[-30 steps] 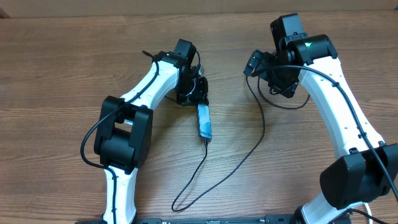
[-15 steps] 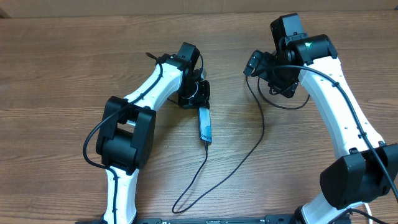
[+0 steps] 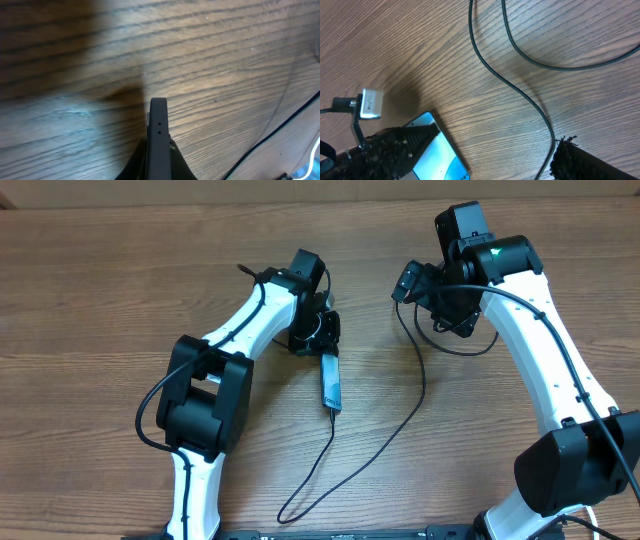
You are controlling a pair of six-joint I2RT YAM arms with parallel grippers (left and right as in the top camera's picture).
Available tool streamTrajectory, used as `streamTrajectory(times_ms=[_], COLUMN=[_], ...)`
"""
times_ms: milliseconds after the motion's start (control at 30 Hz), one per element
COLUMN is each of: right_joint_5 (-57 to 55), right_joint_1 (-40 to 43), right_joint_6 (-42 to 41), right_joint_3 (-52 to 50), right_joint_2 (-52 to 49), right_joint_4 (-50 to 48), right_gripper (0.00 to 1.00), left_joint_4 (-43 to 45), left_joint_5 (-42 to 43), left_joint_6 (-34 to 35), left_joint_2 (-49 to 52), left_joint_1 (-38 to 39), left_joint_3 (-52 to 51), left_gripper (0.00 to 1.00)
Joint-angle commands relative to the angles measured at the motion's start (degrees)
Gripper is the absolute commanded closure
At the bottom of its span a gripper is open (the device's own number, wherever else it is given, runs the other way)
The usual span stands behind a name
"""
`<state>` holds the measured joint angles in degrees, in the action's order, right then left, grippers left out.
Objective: Plug charger to phone and switch on socket
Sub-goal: 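Release the phone and raise the left gripper slightly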
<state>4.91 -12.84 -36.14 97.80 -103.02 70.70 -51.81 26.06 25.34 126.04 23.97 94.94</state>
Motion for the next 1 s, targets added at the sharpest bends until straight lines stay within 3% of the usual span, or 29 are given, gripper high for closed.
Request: streamTrajectory(times_ms=[0,967], right_joint_5=[-0.81,-0.81], right_joint_1=[0.07,0.07], right_joint_6=[0.24,0.26], right_joint_3=[0.9,0.9], right_joint_2=[0.57,0.57], right_joint_4=[-0.04,0.22], right_gripper=[0.0,0.0], left_joint_4=[0.0,0.87], left_joint_5=[0.44,-5.73], left_joint_6=[1.07,2.14], left_joint_2=[0.31,0.31], left_joint_1=[0.85,0.87], left_joint_3=[-0.09,-0.09], left_gripper=[0.96,0.96])
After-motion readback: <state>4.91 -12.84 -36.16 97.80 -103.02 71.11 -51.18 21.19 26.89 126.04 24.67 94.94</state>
